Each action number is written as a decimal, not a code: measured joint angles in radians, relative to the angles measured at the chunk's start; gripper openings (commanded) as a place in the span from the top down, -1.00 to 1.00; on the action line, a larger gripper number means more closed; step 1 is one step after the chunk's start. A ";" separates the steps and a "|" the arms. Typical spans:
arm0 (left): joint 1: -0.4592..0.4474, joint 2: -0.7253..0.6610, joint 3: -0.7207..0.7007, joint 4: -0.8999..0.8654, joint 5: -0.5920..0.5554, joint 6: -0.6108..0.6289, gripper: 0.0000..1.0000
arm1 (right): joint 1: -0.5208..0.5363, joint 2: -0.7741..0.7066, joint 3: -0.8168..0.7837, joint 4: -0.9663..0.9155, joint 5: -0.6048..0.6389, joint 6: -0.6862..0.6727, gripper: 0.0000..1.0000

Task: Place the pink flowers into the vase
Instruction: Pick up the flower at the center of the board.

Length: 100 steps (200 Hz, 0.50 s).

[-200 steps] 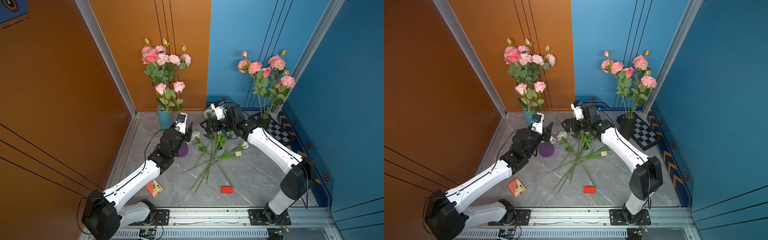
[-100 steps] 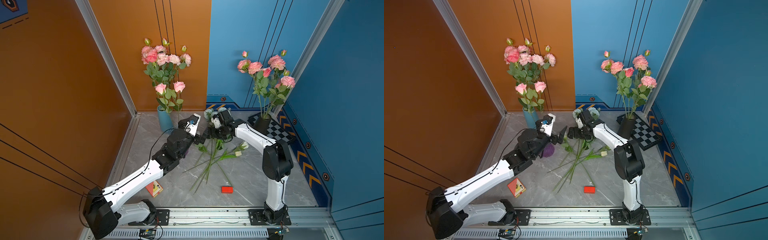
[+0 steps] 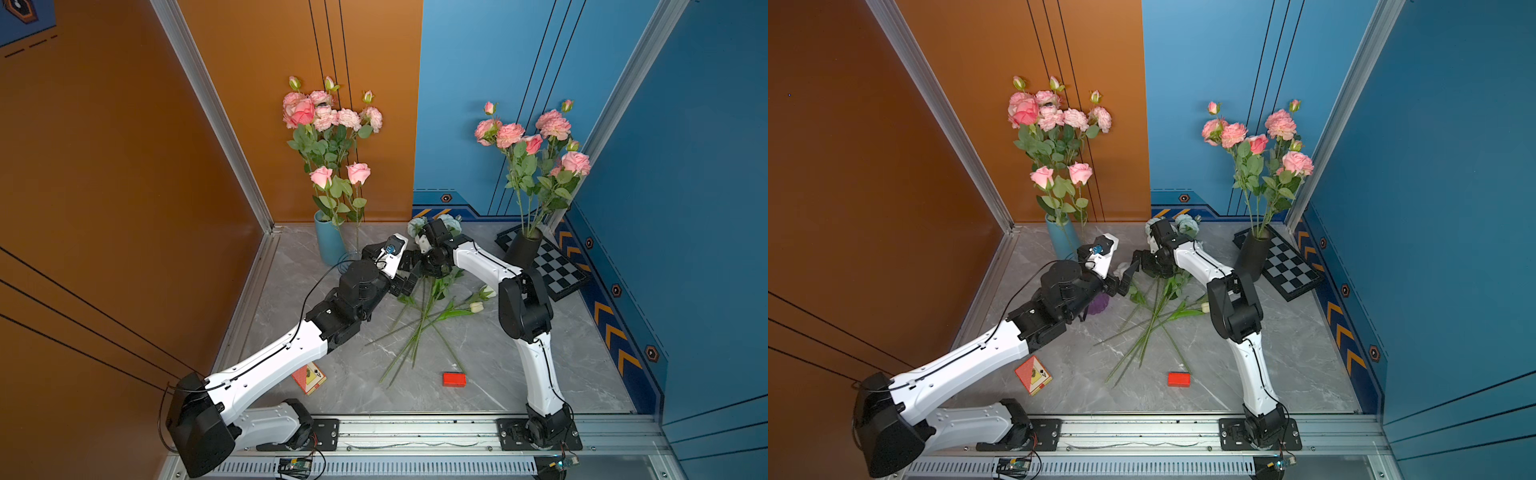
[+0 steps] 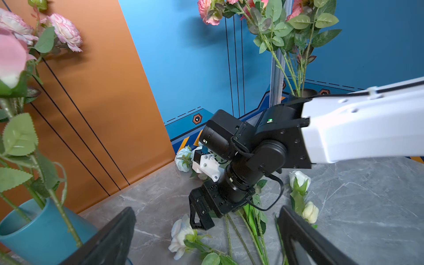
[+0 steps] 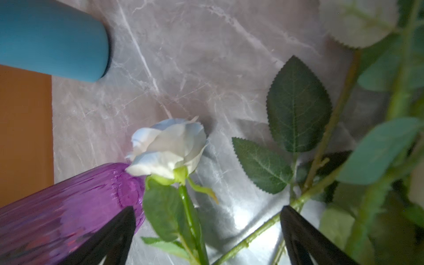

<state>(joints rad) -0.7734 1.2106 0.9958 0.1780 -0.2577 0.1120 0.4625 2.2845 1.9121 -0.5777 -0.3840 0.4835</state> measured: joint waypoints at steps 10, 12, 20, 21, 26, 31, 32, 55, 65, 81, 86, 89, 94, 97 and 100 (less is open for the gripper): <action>0.000 0.005 0.000 -0.005 0.008 0.000 -0.97 | -0.006 0.011 0.002 -0.004 0.014 0.002 -1.00; 0.000 0.006 0.000 -0.006 0.009 0.000 -0.97 | -0.006 0.011 0.002 -0.006 0.016 0.001 -1.00; 0.000 0.012 0.001 -0.012 0.017 0.000 -0.97 | -0.010 0.015 0.002 -0.010 0.025 0.000 -1.00; 0.000 0.013 0.002 -0.014 0.019 0.000 -0.97 | -0.011 0.015 0.002 -0.010 0.026 0.000 -1.00; 0.000 0.018 0.005 -0.019 0.023 0.000 -0.97 | -0.012 0.016 0.002 -0.011 0.033 -0.002 -1.00; 0.000 0.023 0.010 -0.026 0.027 0.000 -0.97 | -0.013 0.016 0.003 -0.012 0.040 -0.004 -1.00; 0.000 0.025 0.012 -0.026 0.027 0.000 -0.97 | -0.013 0.016 0.003 -0.013 0.043 -0.005 -1.00; -0.004 0.043 0.036 -0.034 0.041 -0.003 -0.97 | -0.014 0.016 0.013 -0.016 0.076 -0.023 -1.00; -0.007 0.047 0.044 -0.034 0.047 -0.004 -0.97 | -0.013 0.016 0.018 -0.016 0.093 -0.031 -1.00; -0.013 0.055 0.051 -0.034 0.054 -0.004 -0.97 | -0.013 0.019 0.029 -0.018 0.118 -0.042 -1.00; -0.014 0.057 0.053 -0.035 0.057 -0.003 -0.97 | -0.013 0.021 0.034 -0.017 0.125 -0.045 -1.00; -0.014 0.059 0.053 -0.035 0.057 -0.004 -0.97 | -0.013 0.022 0.037 -0.017 0.128 -0.046 -1.00; -0.015 0.061 0.054 -0.037 0.059 -0.004 -0.97 | -0.013 0.026 0.045 -0.018 0.133 -0.050 -0.99; -0.015 0.062 0.054 -0.037 0.060 -0.004 -0.97 | -0.013 0.029 0.050 -0.018 0.137 -0.051 -0.99; -0.015 0.063 0.054 -0.039 0.061 -0.004 -0.97 | -0.013 0.032 0.055 -0.018 0.140 -0.054 -0.98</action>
<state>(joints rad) -0.7887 1.2739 1.0496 0.1394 -0.1970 0.1081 0.4496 2.3169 1.9675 -0.5953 -0.2440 0.4297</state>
